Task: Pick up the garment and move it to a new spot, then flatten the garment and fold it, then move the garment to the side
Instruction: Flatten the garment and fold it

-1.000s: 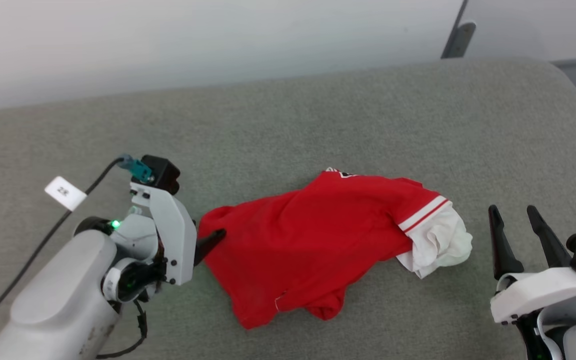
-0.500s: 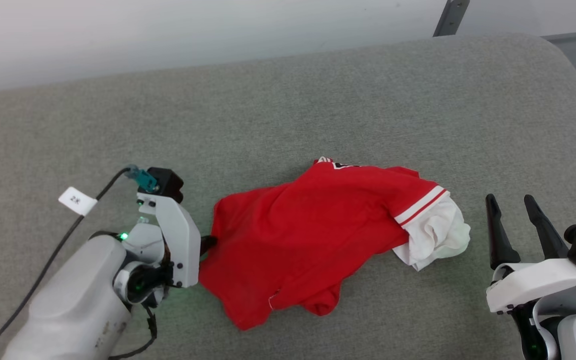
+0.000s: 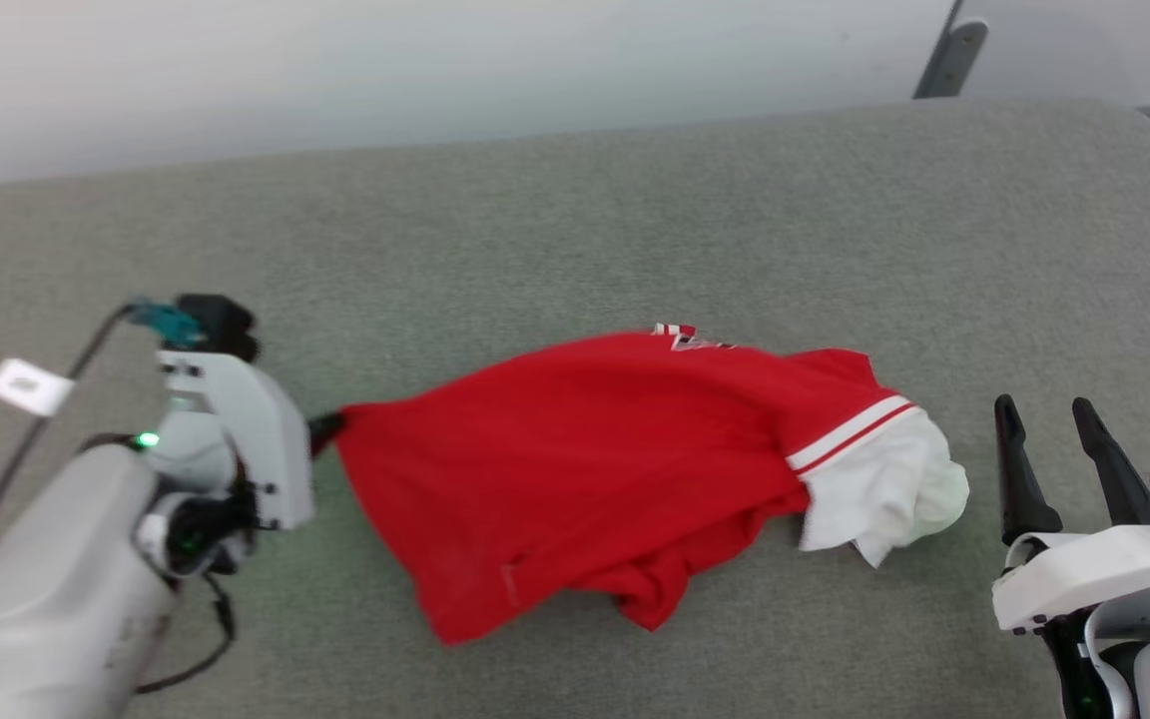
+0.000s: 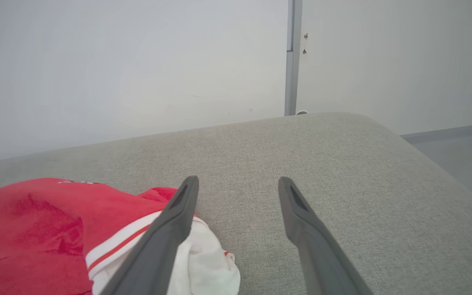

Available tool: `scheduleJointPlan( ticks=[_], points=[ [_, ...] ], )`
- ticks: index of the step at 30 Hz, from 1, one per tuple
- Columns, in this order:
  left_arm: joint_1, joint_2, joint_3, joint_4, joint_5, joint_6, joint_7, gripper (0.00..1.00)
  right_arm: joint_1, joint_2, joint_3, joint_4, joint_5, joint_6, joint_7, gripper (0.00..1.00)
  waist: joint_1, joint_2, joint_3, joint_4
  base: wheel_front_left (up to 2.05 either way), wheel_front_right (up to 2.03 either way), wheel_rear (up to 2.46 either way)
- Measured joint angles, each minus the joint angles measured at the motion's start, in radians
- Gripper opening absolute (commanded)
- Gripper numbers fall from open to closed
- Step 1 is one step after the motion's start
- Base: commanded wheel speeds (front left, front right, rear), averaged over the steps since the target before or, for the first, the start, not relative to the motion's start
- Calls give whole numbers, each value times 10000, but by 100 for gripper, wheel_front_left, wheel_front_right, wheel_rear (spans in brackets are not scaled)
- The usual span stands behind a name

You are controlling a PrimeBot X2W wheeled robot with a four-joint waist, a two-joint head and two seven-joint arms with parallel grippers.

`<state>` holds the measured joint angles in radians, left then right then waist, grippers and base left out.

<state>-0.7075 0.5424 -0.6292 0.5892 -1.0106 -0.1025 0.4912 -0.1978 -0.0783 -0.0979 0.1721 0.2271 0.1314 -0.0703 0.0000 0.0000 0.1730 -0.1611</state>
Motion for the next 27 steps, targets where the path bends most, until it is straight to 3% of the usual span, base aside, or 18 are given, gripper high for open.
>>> scheduleJointPlan(
  ticks=[15, 22, 27],
  points=[
    [1117, 2293, 1206, -924, -240, 1039, -617, 0, 389, -186, -113, -268, -75, 0, 284, 100, 0, 0, -591, 693, 0, 0, 0],
    [1992, 2581, 1620, -2796, -961, 1269, -570, 0, 528, -257, -123, -349, -73, 0, 359, 100, 0, 0, -814, 846, 0, 0, 0],
    [2528, 2485, 1534, -5106, -1465, 1521, -54, 0, 637, -270, -142, -378, -73, 0, 405, 100, 0, 0, -929, 866, 0, 0, 0]
  ],
)
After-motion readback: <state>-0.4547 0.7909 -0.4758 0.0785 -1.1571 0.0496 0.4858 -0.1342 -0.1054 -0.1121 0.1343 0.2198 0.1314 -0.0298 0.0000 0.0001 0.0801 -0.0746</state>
